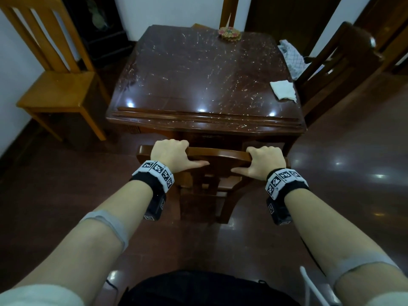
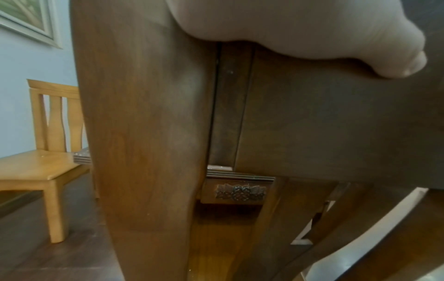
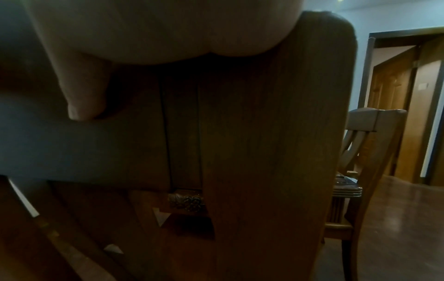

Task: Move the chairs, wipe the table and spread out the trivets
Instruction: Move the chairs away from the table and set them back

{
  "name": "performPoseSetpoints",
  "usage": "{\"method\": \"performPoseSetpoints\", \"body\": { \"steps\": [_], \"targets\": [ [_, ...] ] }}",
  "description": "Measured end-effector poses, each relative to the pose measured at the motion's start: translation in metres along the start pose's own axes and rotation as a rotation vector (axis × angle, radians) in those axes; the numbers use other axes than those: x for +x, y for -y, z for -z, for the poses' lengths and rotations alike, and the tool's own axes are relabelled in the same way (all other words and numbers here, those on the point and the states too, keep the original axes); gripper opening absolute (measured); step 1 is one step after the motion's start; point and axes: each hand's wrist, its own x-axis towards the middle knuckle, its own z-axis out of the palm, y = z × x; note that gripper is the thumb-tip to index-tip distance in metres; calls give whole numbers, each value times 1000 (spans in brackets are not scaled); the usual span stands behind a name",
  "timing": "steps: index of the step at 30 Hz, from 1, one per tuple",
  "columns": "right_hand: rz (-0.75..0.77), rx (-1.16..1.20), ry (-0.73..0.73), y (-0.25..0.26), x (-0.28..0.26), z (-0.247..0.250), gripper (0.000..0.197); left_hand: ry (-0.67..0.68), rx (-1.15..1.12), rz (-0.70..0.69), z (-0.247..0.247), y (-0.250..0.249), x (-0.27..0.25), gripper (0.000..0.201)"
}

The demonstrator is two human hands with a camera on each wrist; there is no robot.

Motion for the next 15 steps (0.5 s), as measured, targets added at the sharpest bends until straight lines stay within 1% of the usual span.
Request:
{"method": "performPoseSetpoints", "body": {
  "steps": [5,9,12,15],
  "targets": [
    [6,34,-8,-2,-2,-2,69,3,-1,25,0,-3,0,76],
    [-18,96,-23,1,-6,-3,67,-35,-21,47,-2,-4,-3,75],
    [-51,163,-1,6,-7,-2,66,-64,-75,37,-4,-4,-5,69],
    [-85,234,92,10,-7,7,76,-60,-240,-32,-5,2,-9,53]
  ]
}}
